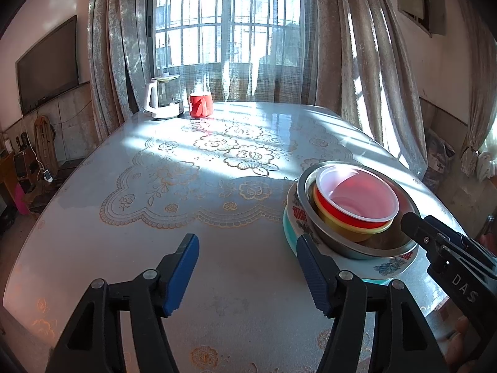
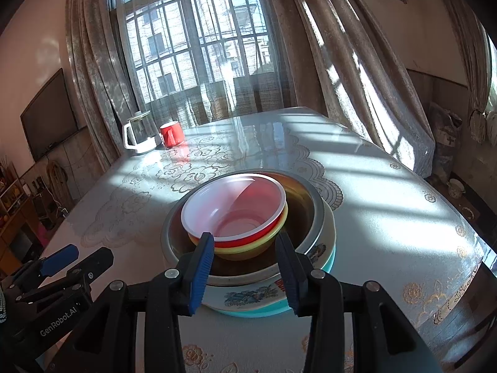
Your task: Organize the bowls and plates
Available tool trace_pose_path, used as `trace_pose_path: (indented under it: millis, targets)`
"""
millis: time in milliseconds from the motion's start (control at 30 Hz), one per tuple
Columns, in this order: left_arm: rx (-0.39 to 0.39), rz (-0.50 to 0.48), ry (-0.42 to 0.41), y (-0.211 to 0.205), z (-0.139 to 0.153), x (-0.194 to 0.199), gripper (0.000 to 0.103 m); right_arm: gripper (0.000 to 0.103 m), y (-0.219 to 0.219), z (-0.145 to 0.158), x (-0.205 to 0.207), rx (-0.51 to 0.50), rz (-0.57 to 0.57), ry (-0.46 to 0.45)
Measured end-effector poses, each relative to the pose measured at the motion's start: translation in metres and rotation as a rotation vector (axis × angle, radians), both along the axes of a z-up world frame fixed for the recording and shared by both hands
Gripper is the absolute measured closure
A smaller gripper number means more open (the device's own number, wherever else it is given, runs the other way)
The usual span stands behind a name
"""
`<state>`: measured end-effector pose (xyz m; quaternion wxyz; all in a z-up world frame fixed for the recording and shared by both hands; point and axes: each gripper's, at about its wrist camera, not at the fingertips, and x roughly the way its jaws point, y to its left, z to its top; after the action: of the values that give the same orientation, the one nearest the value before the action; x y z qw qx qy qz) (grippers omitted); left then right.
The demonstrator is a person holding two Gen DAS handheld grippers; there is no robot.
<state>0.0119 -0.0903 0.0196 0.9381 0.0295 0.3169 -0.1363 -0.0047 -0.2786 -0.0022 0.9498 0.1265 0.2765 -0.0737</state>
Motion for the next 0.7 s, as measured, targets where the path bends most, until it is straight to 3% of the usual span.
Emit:
trace_pose_path:
  millis: [700]
  targets:
    - [0.010, -0.012, -0.008, -0.0016, 0.0029, -0.0020, 0.034, 0.061, 0.0013, -0.0015, 0.0012, 0.004, 0.003, 0.004]
